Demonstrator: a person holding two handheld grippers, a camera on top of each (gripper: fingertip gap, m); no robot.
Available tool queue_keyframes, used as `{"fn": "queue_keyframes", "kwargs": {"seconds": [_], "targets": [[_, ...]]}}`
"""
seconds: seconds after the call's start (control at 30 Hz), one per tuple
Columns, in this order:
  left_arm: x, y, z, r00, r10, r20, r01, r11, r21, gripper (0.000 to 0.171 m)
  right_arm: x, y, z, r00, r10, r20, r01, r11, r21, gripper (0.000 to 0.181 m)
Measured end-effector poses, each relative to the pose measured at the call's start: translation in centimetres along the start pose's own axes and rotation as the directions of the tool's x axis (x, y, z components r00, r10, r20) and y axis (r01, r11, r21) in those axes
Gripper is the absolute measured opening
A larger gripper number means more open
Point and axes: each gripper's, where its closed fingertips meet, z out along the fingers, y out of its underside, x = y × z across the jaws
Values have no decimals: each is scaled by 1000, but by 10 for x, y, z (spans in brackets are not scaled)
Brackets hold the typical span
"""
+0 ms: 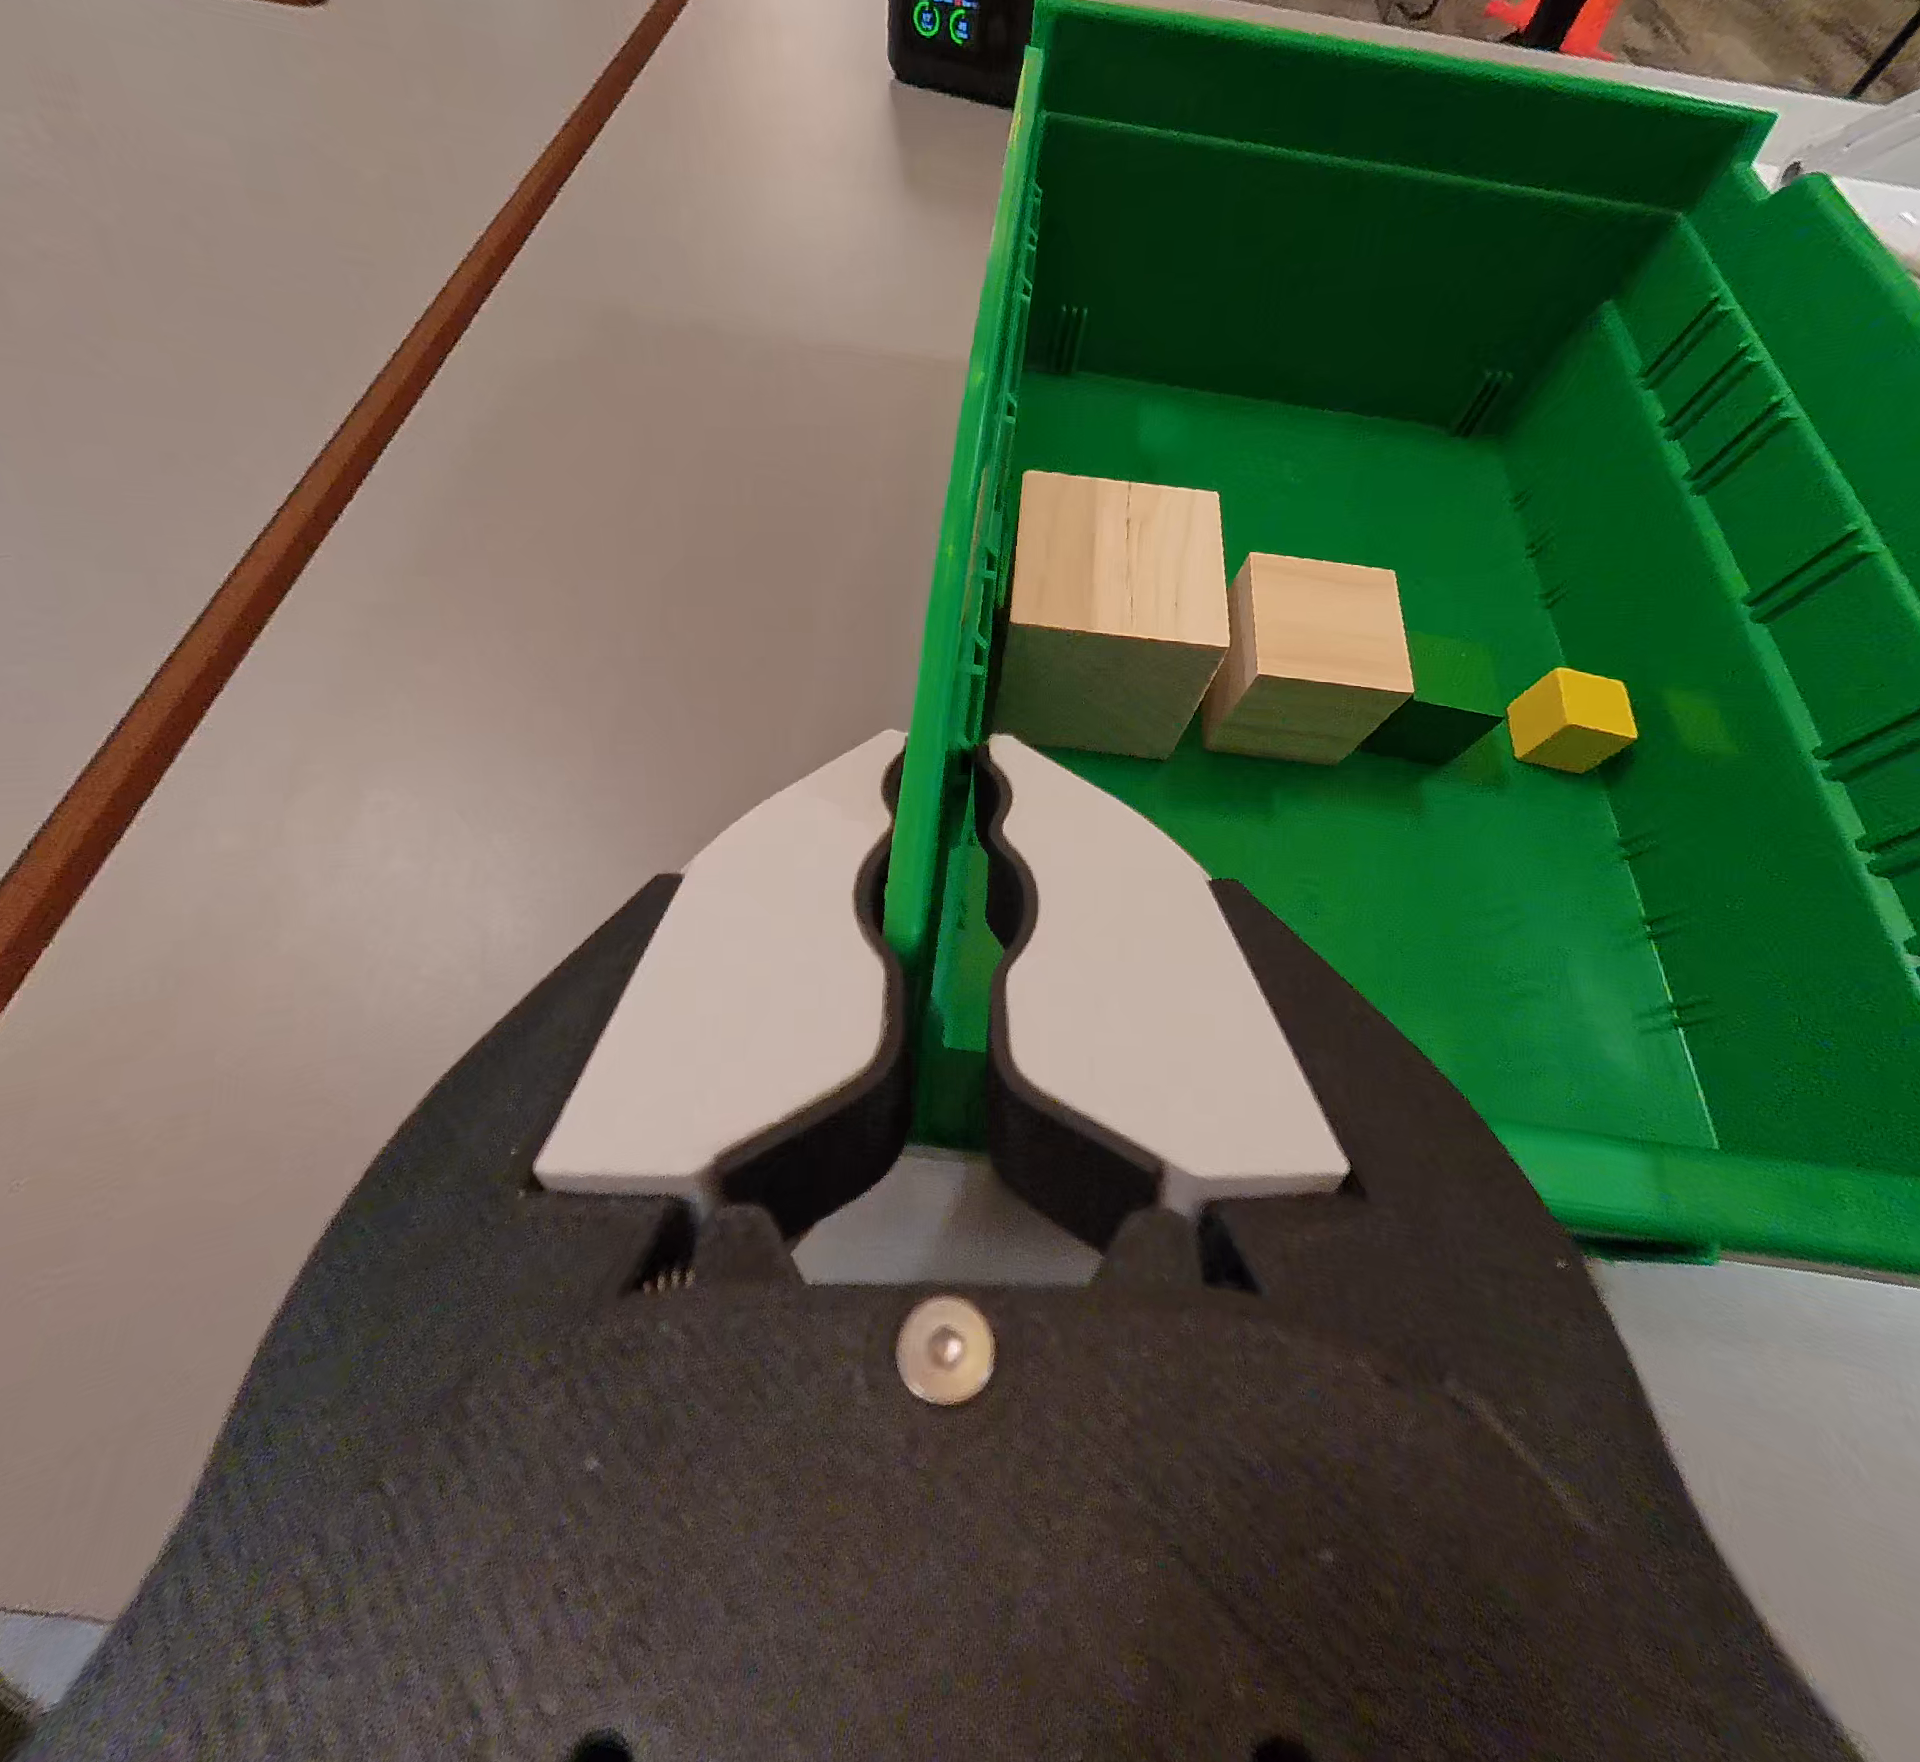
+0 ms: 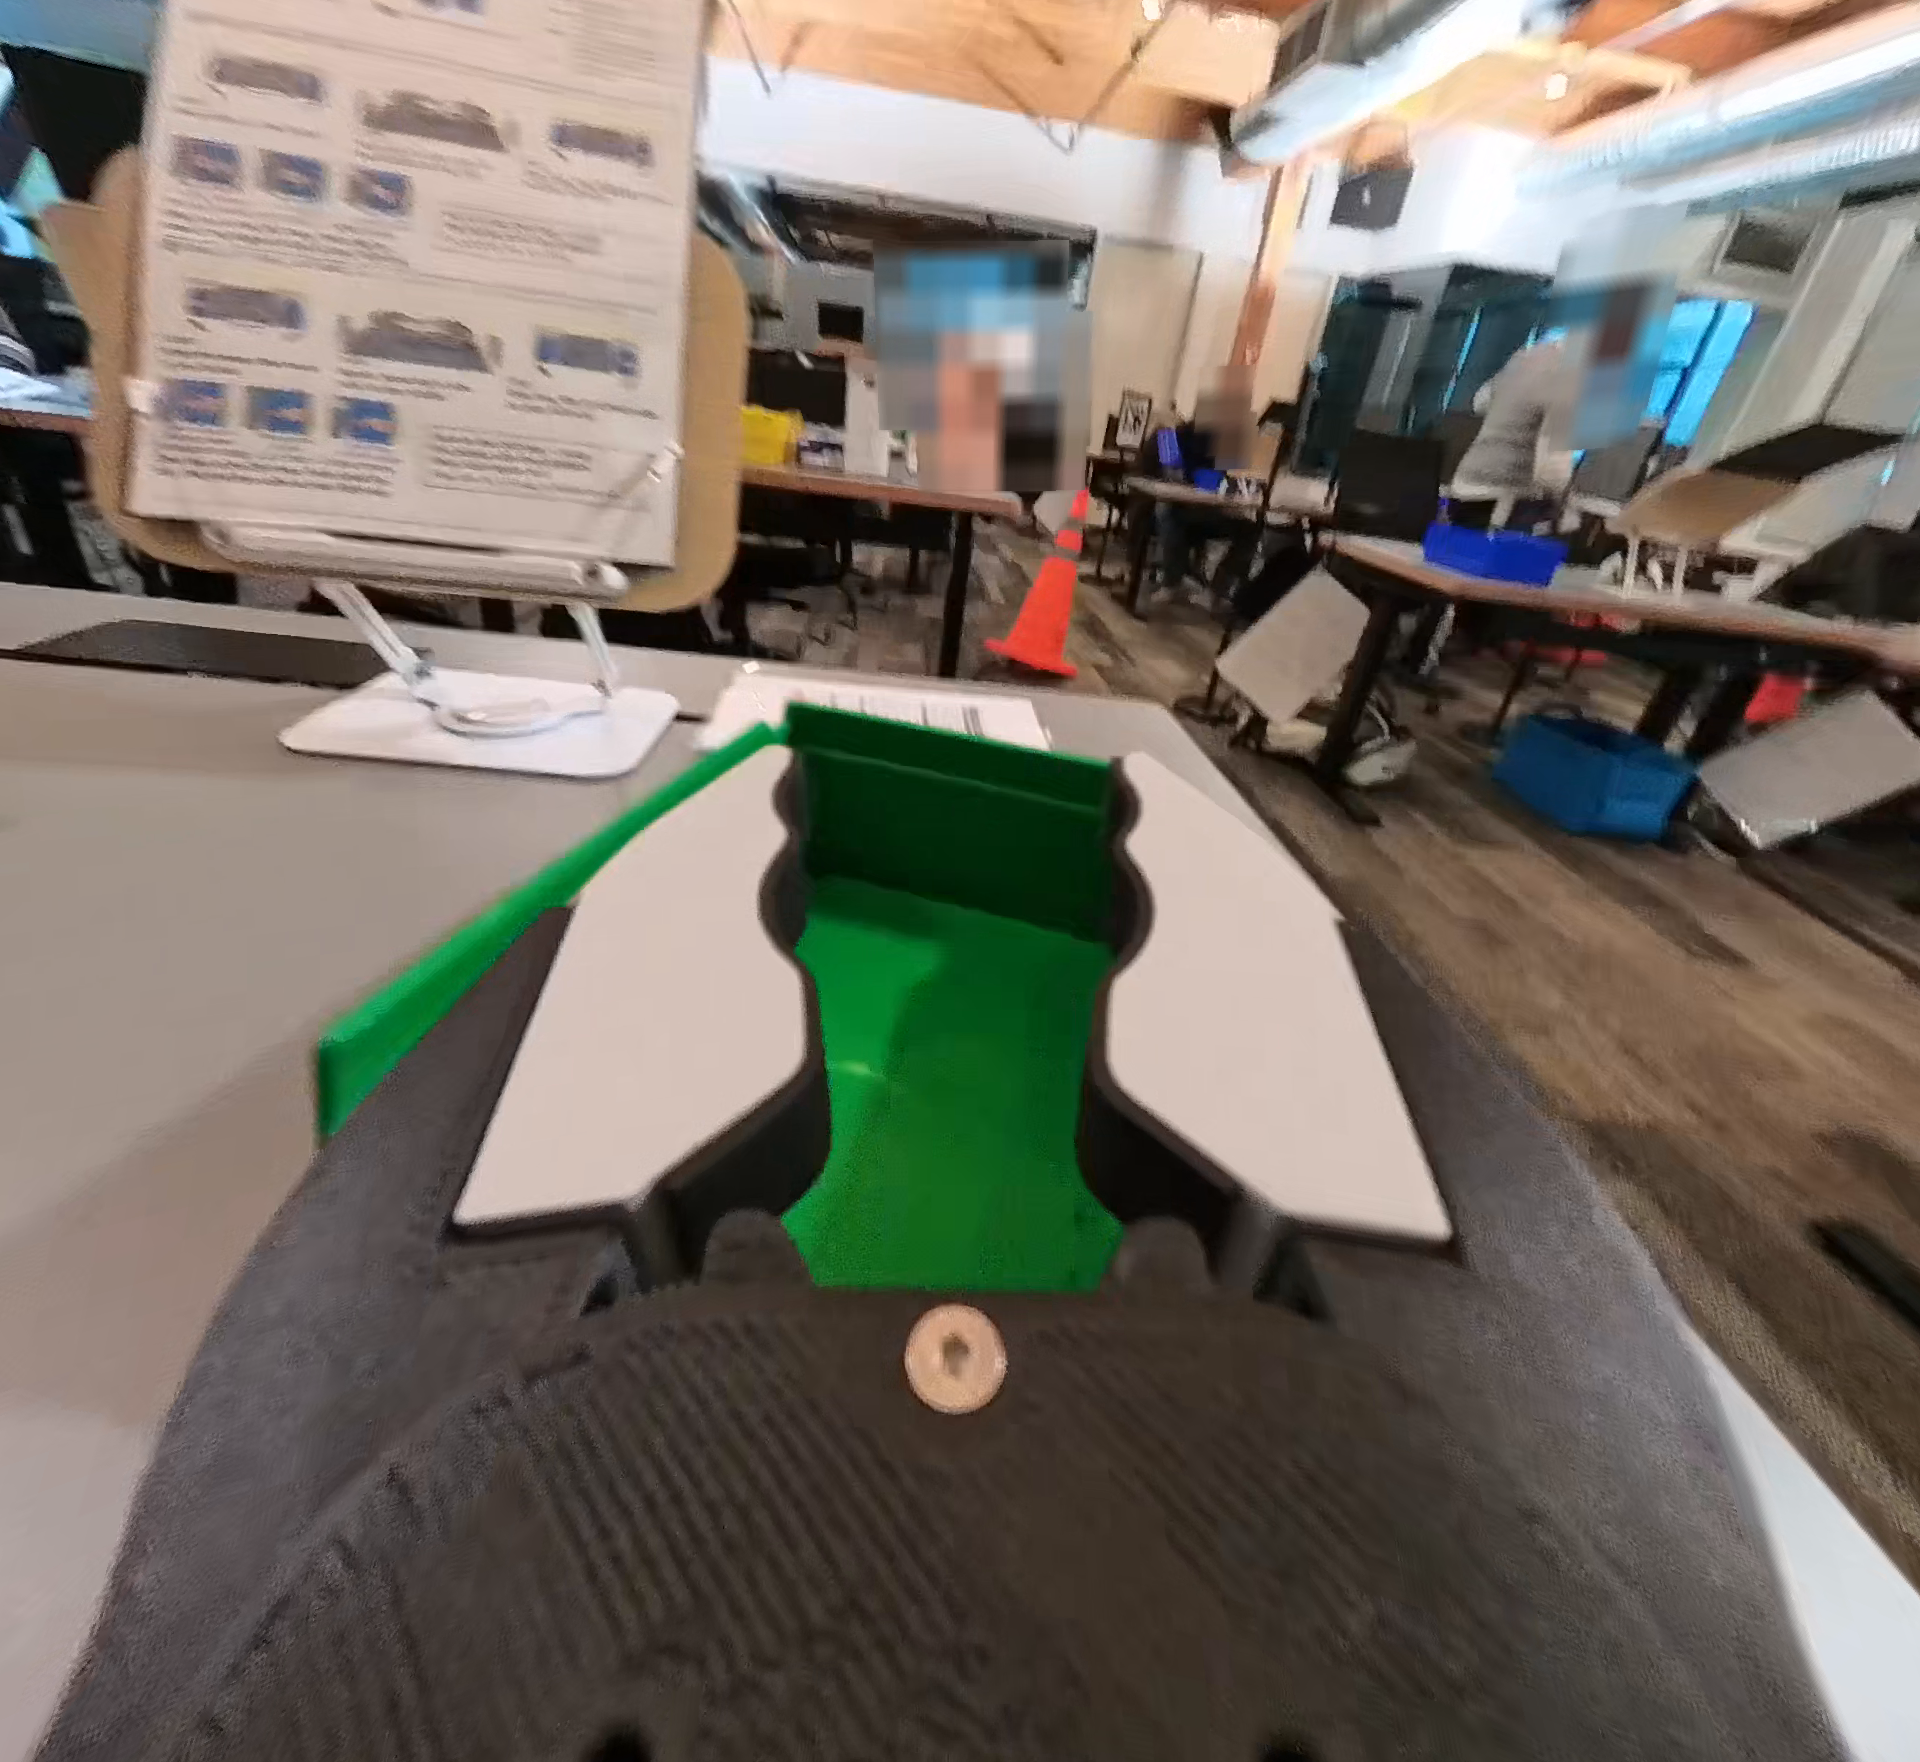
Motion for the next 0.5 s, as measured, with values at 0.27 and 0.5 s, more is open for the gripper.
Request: {"fn": "queue_keyframes", "kwargs": {"seconds": [0.27, 0.5], "targets": [[-3, -3, -7, 998, 40, 46, -42, 998, 42, 15, 38, 107, -2, 986, 161, -44, -162, 863, -478, 73], [-7, -8, -12, 994, -109, -15, 110, 990, 85, 18, 42, 132, -12, 997, 67, -29, -71, 800, -596, 39]]}}
